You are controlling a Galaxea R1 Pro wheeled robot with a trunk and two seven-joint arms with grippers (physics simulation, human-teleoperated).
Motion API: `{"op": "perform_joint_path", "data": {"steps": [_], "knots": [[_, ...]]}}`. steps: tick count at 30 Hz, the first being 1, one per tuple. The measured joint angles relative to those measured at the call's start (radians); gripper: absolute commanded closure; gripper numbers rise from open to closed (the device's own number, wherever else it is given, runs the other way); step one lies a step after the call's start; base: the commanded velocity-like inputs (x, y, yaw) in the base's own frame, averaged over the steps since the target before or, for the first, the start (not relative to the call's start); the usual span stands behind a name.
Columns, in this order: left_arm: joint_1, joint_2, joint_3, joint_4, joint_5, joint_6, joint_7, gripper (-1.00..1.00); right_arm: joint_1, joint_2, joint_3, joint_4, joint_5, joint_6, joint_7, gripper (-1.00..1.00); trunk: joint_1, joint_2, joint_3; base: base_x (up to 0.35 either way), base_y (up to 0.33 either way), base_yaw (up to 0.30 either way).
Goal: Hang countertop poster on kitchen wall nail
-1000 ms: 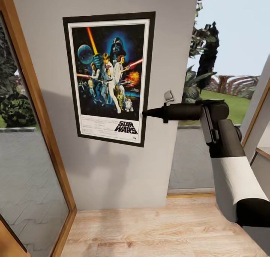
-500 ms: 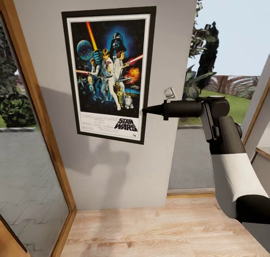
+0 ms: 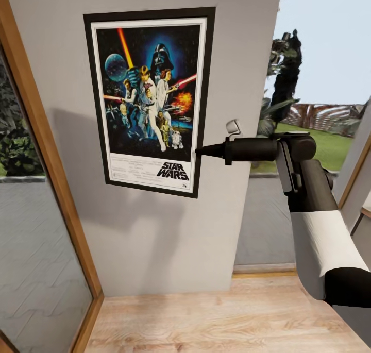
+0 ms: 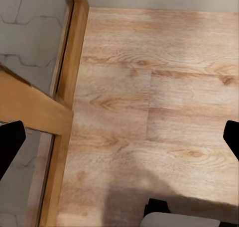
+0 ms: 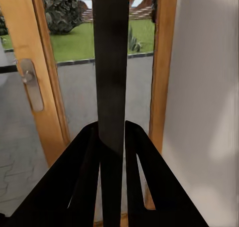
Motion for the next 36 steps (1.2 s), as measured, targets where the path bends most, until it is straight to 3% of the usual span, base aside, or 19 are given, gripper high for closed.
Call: {"op": "perform_joint_path", "data": {"steps": [31,36], "knots": [[0.000,0.000,-0.001,0.002,0.000,0.000,0.000,-1.00,0.000,0.001,0.001,-0.007,0.000,0.000,0.002,1.00,0.000,0.000,0.000,0.310,0.092,0.000],[0.000,0.000,-0.001,0.002,0.000,0.001,0.000,-1.00,0.001,0.001,0.002,-0.007,0.000,0.000,0.002,1.00,0.000,0.000,0.000,0.136,0.025,0.000]]}}
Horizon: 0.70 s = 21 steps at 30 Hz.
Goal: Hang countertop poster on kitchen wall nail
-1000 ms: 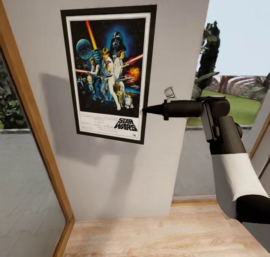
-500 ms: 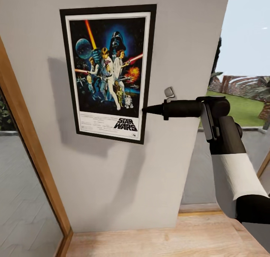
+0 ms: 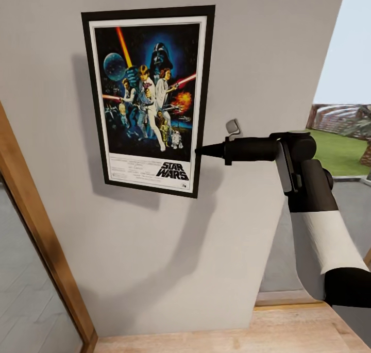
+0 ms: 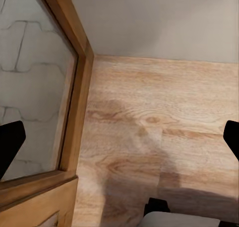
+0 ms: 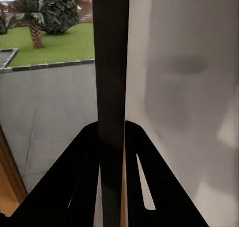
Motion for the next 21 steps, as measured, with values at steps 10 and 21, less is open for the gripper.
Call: {"op": "perform_joint_path", "data": {"steps": [10,21], "knots": [[0.000,0.000,0.001,0.000,0.000,0.000,0.000,-1.00,0.000,0.000,0.000,0.000,0.000,0.001,0.000,1.00,0.000,0.000,0.000,0.016,0.003,0.000],[0.000,0.000,0.001,0.000,0.000,0.001,0.000,-1.00,0.000,0.000,0.000,0.000,0.000,0.001,0.001,1.00,0.000,0.000,0.000,0.107,0.000,0.000]]}}
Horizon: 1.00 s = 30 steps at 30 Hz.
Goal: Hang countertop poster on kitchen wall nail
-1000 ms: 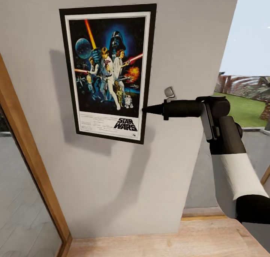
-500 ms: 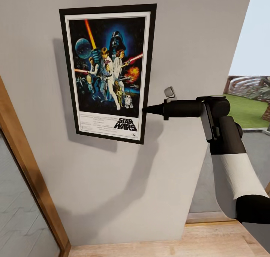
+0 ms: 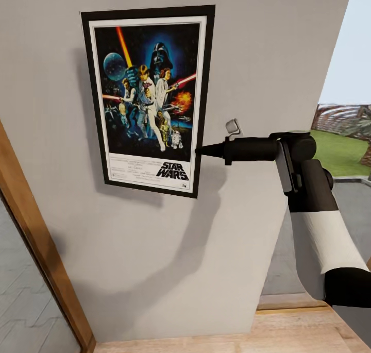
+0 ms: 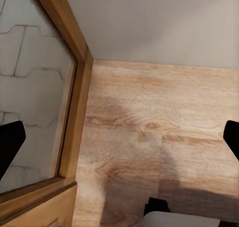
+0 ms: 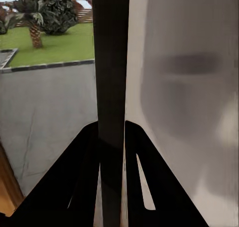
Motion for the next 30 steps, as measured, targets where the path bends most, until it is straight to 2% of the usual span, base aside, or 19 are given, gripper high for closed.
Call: {"op": "perform_joint_path", "data": {"steps": [11,30], "knots": [[0.000,0.000,0.000,0.000,0.000,0.000,0.000,-1.00,0.001,0.000,0.000,-0.001,0.000,-0.001,0.000,1.00,0.000,0.000,0.000,0.294,0.000,0.000],[0.000,0.000,0.000,0.000,0.000,-0.001,0.000,-1.00,0.001,0.000,0.000,-0.002,-0.012,0.006,0.001,1.00,0.000,0.000,0.000,0.022,0.000,0.000]]}}
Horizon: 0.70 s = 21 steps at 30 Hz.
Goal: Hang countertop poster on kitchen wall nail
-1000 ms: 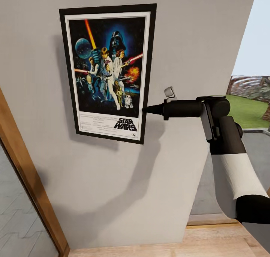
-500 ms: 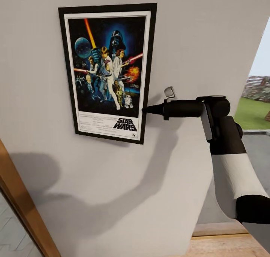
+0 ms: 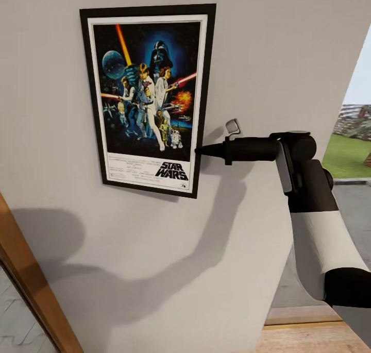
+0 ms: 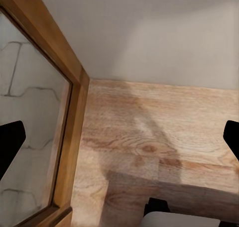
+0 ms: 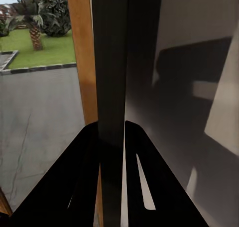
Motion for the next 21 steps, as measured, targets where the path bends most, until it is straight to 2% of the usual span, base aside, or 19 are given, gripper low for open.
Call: {"op": "perform_joint_path", "data": {"steps": [21], "knots": [[0.000,0.000,0.000,0.000,0.000,0.000,0.000,-1.00,0.002,0.000,0.000,-0.002,0.005,-0.005,0.001,1.00,0.000,0.000,0.000,0.000,0.000,0.000]]}}
